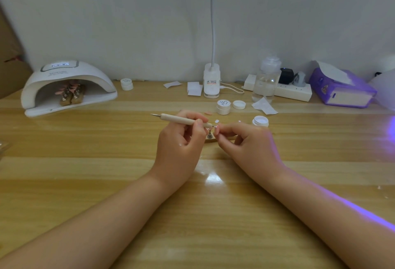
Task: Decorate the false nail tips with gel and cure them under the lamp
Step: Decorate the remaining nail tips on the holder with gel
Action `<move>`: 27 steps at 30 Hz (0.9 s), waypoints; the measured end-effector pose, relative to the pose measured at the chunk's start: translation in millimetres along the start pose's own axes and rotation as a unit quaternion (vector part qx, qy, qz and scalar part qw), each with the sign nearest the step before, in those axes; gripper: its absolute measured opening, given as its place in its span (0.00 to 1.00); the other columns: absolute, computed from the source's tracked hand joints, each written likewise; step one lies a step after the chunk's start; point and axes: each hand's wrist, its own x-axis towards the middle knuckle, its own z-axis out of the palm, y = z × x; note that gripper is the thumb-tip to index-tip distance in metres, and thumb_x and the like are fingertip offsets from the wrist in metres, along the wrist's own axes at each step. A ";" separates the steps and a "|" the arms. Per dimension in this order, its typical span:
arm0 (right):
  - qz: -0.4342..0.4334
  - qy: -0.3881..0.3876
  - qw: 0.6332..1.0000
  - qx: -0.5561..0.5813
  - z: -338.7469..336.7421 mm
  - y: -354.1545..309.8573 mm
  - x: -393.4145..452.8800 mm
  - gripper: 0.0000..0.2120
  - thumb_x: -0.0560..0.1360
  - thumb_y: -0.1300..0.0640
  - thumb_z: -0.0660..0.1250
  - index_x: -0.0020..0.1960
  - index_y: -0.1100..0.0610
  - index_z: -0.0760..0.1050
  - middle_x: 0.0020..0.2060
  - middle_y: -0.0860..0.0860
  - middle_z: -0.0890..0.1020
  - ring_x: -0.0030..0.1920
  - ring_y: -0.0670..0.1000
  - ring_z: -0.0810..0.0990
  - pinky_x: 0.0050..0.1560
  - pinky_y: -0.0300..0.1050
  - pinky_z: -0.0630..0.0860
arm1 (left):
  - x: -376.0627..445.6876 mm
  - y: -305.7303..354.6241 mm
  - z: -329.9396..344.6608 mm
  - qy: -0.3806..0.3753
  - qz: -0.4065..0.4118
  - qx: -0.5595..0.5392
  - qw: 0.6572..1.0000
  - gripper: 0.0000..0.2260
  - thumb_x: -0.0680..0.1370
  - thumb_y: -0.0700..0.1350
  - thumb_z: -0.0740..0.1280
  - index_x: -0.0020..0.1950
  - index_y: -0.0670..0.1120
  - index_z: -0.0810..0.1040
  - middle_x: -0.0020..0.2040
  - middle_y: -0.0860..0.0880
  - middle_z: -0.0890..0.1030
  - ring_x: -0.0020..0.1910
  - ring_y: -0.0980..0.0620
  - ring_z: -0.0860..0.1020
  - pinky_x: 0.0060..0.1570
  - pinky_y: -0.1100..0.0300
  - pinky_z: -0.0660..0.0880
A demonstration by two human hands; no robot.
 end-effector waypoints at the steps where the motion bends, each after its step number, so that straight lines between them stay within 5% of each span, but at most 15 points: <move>1: -0.002 0.001 1.000 0.000 0.0 -0.2 0.0 0.06 0.71 0.59 0.71 0.44 0.50 0.84 0.38 0.43 0.84 0.29 0.37 0.74 0.36 0.43 0.75 | 0.1 0.0 0.0 0.001 0.000 0.000 1.000 0.07 0.76 0.45 0.61 0.42 0.56 0.75 0.39 0.56 0.82 0.36 0.50 0.79 0.35 0.56 0.75; 15: -0.017 0.008 1.000 -0.014 1.0 0.0 -0.4 0.05 0.71 0.59 0.72 0.44 0.51 0.84 0.37 0.43 0.84 0.30 0.34 0.74 0.35 0.38 0.73 | -0.3 0.9 -0.9 -0.003 0.014 0.004 1.000 0.06 0.76 0.46 0.61 0.42 0.56 0.75 0.40 0.55 0.81 0.36 0.49 0.79 0.35 0.55 0.75; 27: -0.012 0.007 1.000 -0.016 1.5 0.7 -0.2 0.05 0.71 0.58 0.72 0.44 0.50 0.84 0.37 0.43 0.84 0.30 0.33 0.74 0.35 0.36 0.71 | 0.0 -1.1 -1.6 0.009 0.012 -0.032 0.999 0.06 0.76 0.45 0.61 0.43 0.55 0.76 0.37 0.60 0.82 0.36 0.60 0.80 0.35 0.70 0.73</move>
